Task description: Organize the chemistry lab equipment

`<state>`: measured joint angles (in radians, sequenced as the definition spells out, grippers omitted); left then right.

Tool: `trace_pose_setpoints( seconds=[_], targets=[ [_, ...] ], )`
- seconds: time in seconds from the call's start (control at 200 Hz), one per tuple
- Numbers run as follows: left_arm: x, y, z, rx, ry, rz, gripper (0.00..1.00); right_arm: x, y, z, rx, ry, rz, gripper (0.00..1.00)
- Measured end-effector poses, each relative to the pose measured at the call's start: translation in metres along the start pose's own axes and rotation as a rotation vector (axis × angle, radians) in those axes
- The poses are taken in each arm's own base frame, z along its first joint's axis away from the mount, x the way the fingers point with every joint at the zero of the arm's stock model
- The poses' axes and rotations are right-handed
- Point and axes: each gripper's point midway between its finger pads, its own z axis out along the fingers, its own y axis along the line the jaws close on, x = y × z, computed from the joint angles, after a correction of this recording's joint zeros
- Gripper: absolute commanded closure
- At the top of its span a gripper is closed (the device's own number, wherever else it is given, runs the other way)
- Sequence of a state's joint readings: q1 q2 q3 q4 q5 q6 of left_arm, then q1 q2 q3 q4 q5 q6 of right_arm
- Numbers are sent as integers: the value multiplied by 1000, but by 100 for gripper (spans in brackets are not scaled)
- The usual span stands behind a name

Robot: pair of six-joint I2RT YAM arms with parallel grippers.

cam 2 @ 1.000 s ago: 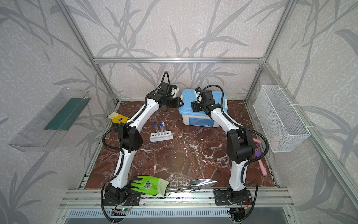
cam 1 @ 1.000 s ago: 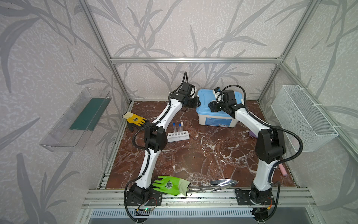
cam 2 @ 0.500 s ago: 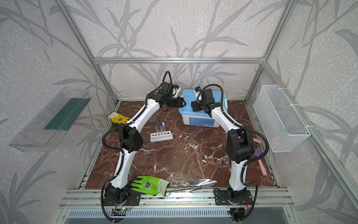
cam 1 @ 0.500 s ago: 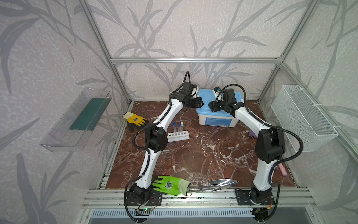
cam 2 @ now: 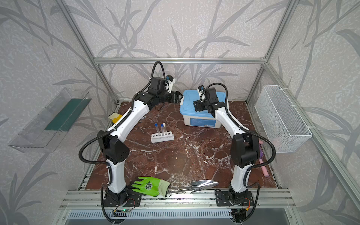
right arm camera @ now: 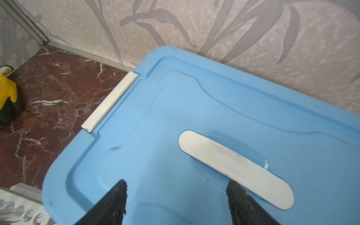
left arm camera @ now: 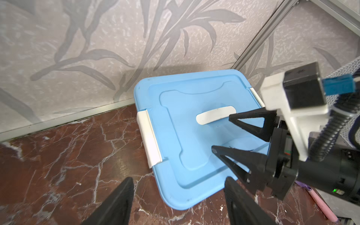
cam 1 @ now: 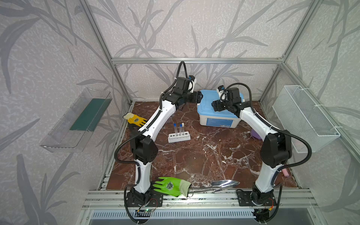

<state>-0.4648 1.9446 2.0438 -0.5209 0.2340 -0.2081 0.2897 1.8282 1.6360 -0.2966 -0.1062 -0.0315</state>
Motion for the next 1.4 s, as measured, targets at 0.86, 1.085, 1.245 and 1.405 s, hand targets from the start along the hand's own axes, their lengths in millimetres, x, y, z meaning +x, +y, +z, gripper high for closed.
trace_pose_setpoints(
  seconds=[0.86,1.085,1.245,1.405],
  targets=[
    [142,120,-159,-578,-422,67,22,86,-8,-128,161,-176,46,16],
    [189,160,-177,-805,-435,90,21,141,-32,-123,301,-163,85,16],
    [190,185,-199,-937,-501,54,21,170,-53,-119,434,-171,73,16],
    [205,212,-203,-1033,-473,33,20,194,-69,-103,503,-164,62,15]
  ],
)
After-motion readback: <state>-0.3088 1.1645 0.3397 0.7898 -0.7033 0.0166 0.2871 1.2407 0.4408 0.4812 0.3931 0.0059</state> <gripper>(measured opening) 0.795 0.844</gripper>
